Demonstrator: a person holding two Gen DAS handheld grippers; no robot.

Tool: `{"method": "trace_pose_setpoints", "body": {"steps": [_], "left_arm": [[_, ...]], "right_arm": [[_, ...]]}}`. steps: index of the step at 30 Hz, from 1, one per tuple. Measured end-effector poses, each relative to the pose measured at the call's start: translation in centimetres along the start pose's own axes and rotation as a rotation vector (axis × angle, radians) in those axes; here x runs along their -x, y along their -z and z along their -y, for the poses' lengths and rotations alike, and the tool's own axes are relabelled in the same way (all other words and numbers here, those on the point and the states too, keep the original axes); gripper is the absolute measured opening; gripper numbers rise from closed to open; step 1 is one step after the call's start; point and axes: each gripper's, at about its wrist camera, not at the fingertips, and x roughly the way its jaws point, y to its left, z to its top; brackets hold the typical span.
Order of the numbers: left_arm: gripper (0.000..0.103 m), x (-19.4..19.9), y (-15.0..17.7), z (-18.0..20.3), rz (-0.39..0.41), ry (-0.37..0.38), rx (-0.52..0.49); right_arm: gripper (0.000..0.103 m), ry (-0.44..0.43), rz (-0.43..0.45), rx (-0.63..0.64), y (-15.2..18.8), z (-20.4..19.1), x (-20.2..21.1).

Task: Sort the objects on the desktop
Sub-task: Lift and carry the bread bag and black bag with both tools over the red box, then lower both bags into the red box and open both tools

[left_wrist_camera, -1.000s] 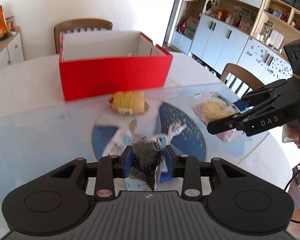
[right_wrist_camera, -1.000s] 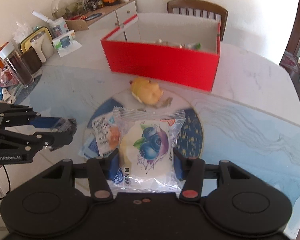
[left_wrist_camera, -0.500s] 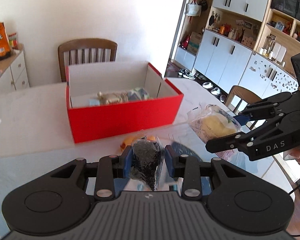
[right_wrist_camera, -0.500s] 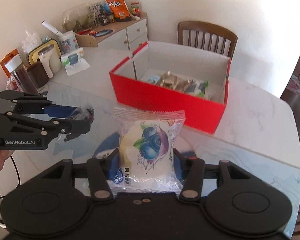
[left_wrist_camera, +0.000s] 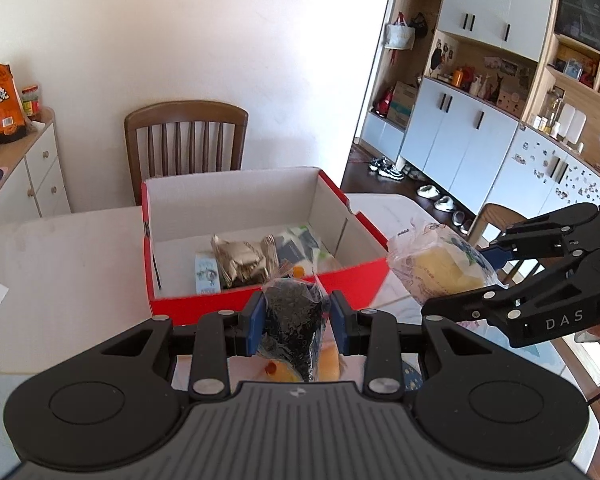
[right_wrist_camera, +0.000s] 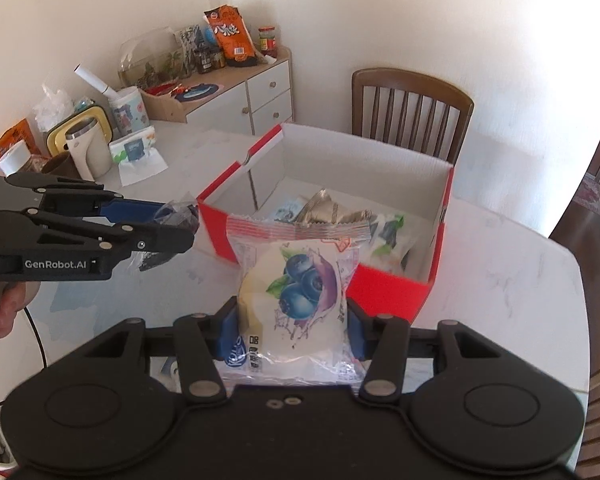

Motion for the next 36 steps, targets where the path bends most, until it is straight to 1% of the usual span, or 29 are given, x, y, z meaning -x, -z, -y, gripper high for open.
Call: {"method": "trace_pose_setpoints", "body": {"steps": [6, 9, 15, 22, 28, 36], "left_arm": [[0.033, -1.5, -1.8, -0.6, 0.003, -0.024, -0.013], [0.033, -2.4, -2.8, -1.0, 0.009, -0.04, -0.021], [0.033, -4.5, -4.7, -2.5, 0.005, -0.064, 0.005], [0.033, -7.5, -6.5, -3.8, -0.024, -0.106, -0.014], [0.033, -10.5, -7.3, -4.9, -0.063, -0.146, -0.029], [0.033, -14.0, -6.7, -5.6, -0.127, -0.167, -0.041]], "right_arm": [[0.051, 0.01, 0.026, -0.014, -1.7, 1.5, -1.0], [0.051, 0.012, 0.023, -0.025, -2.6, 2.3, -1.9], [0.051, 0.02, 0.011, -0.018, -4.7, 3.5, -4.2], [0.051, 0.032, -0.028, 0.009, -6.3, 4.2, -7.7], [0.051, 0.053, -0.067, 0.025, -6.7, 4.7, -10.9], [0.051, 0.081, -0.105, 0.032, -6.6, 5.6, -14.0]]}}
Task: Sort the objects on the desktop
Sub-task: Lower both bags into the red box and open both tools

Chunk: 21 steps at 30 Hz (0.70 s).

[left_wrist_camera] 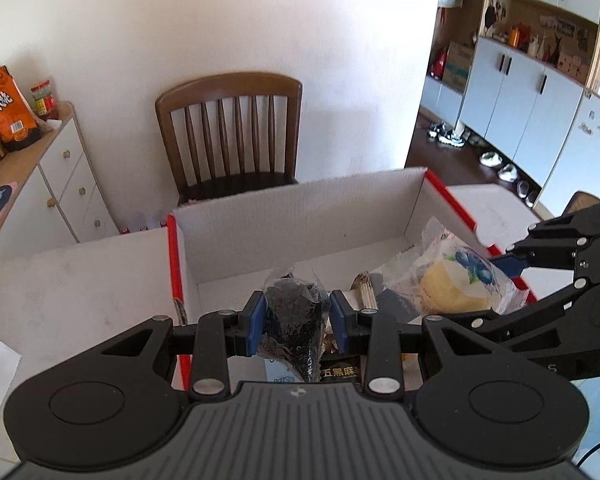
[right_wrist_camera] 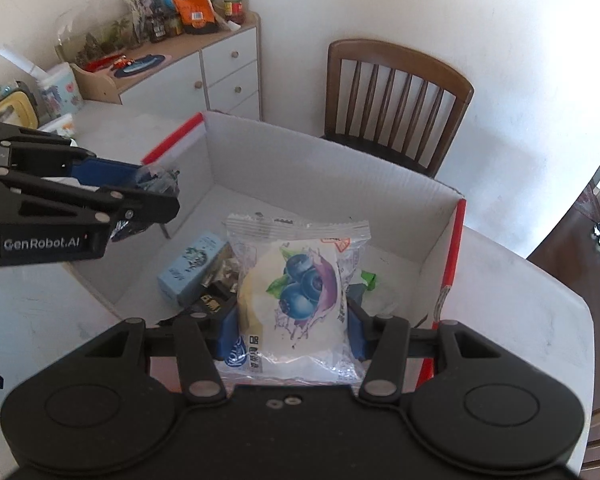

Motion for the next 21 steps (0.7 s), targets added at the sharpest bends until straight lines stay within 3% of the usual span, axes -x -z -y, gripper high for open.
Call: {"method": "trace_pose_setpoints", "body": {"steps": [10, 21], "left_arm": [[0.033, -3.6, 1.2, 0.1, -0.089, -0.021, -0.033], [0.033, -5.6, 1.8, -0.3, -0.164, -0.029, -0.016]], "right_arm": [[0.051, 0.008, -0.062, 0.009, 1.5, 0.4, -2.9], [0.051, 0.017, -0.064, -0.014, 0.5, 1.0, -3.8]]}}
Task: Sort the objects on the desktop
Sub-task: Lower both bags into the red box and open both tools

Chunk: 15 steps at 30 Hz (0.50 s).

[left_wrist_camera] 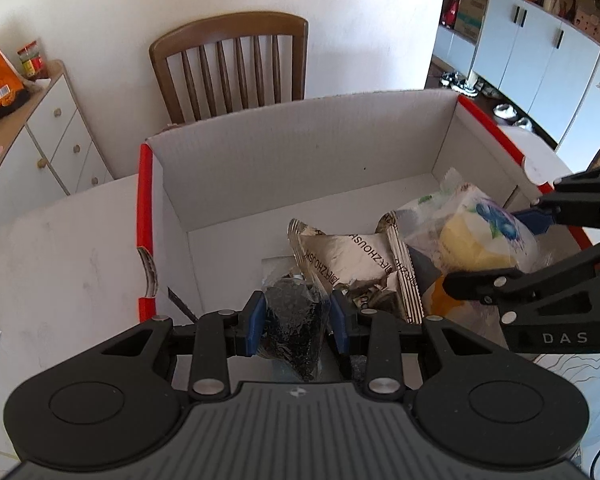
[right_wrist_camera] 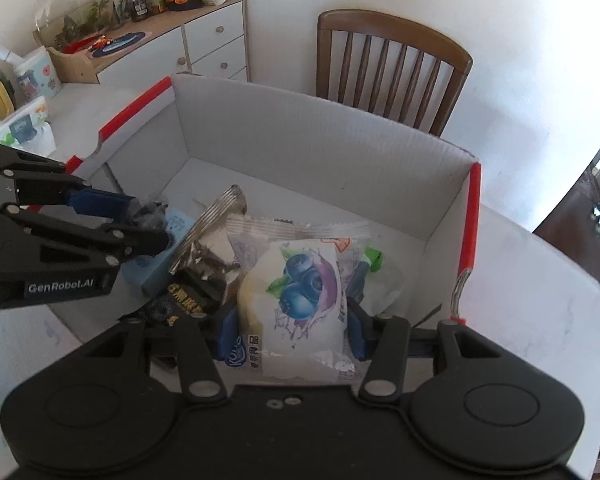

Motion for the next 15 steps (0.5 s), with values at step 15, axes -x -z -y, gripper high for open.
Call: {"method": "trace_pose_setpoints", "body": {"steps": [15], "left_arm": [[0.035, -0.5, 0.2, 0.9, -0.035, -0.017, -0.035]], "right_arm": [[0.06, 0.003, -0.03, 0.048, 0.3, -0.5, -1.1]]}}
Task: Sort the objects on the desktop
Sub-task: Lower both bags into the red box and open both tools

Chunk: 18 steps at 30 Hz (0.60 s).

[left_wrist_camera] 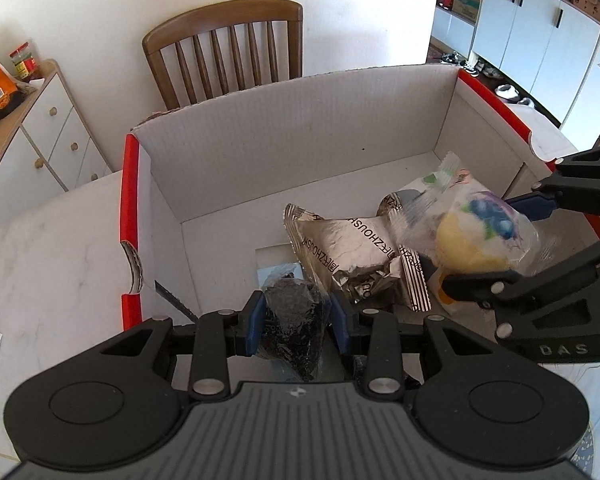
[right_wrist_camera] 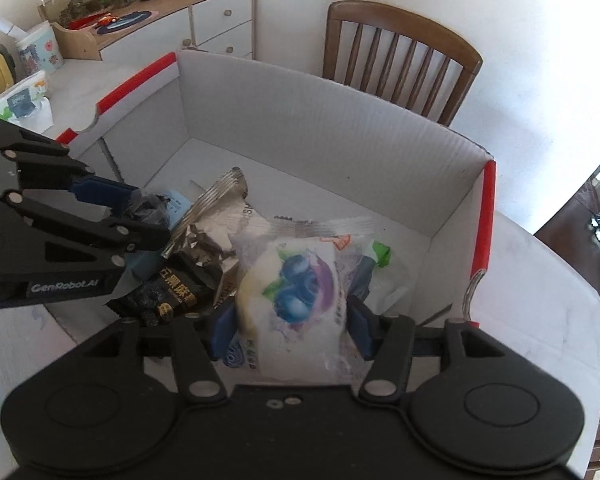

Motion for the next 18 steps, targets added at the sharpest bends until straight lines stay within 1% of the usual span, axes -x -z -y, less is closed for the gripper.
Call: {"method": "trace_pose_setpoints", "body": {"steps": [4, 8, 15, 16, 18], "left_arm": [[0.038, 0.1, 0.0, 0.1, 0.006, 0.001, -0.012], [0.051, 0.6, -0.1, 0.2, 0.026, 0.014, -0.006], [0.062, 1.9, 0.3, 0.7, 0.054, 0.015, 0.004], [0.063, 2.2, 0.3, 0.7, 0.059, 0.018, 0.008], [0.066, 2.7, 0.4, 0.8, 0.068, 0.021, 0.011]], "right_arm": [[0.062, -0.021, 0.011, -0.017, 0.0, 0.2, 0.5], [0.063, -0.035, 0.027, -0.019, 0.1, 0.6, 1.2], [0.064, -0.048, 0.071, -0.021, -0.1, 1.1, 3.1], [0.065, -0.054, 0.072, -0.02, -0.2, 1.1, 3.4], [0.07, -0.062, 0.076, -0.012, -0.2, 1.1, 3.7]]}}
